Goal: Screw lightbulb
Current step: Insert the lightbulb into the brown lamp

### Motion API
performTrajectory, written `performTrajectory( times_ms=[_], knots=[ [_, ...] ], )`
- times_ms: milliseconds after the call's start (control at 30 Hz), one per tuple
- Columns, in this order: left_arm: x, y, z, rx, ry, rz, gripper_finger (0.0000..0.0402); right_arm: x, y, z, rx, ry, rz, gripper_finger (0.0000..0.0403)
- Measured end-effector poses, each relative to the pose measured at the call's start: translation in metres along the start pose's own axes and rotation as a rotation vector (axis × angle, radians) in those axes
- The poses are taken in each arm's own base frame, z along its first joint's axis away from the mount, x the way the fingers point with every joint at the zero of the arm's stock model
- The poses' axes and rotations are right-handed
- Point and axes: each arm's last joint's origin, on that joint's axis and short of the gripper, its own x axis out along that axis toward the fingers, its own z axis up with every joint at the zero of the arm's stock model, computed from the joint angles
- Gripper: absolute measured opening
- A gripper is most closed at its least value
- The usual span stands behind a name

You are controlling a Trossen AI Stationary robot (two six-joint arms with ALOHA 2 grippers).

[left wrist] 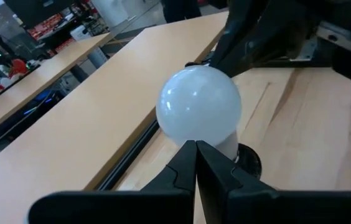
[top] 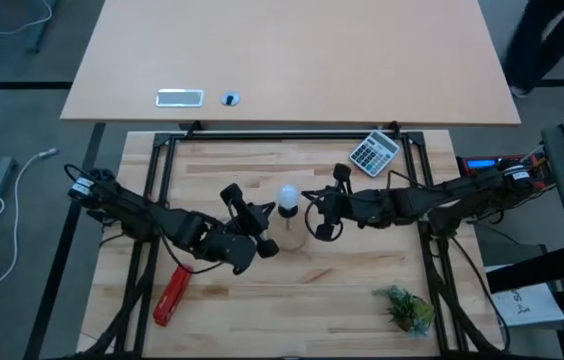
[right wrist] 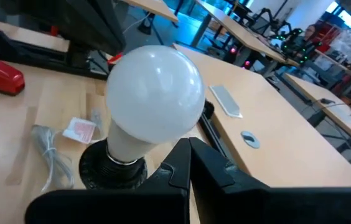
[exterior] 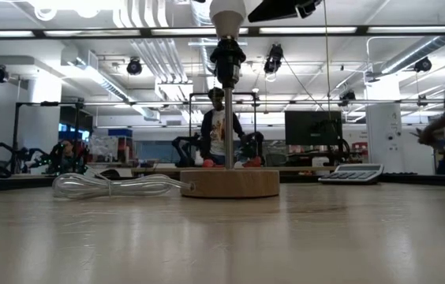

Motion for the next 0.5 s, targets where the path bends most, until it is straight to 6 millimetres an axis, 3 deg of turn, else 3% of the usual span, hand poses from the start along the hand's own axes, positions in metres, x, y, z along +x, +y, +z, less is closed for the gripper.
performTrajectory(
  times_ms=[500],
  knots=[
    [0.0072,0.0008,-0.0003,0.013,0.007,0.017,0.0001,0.0051,0.0023,0.0014,0.013,-0.040,0.060,0.0000]
  ],
)
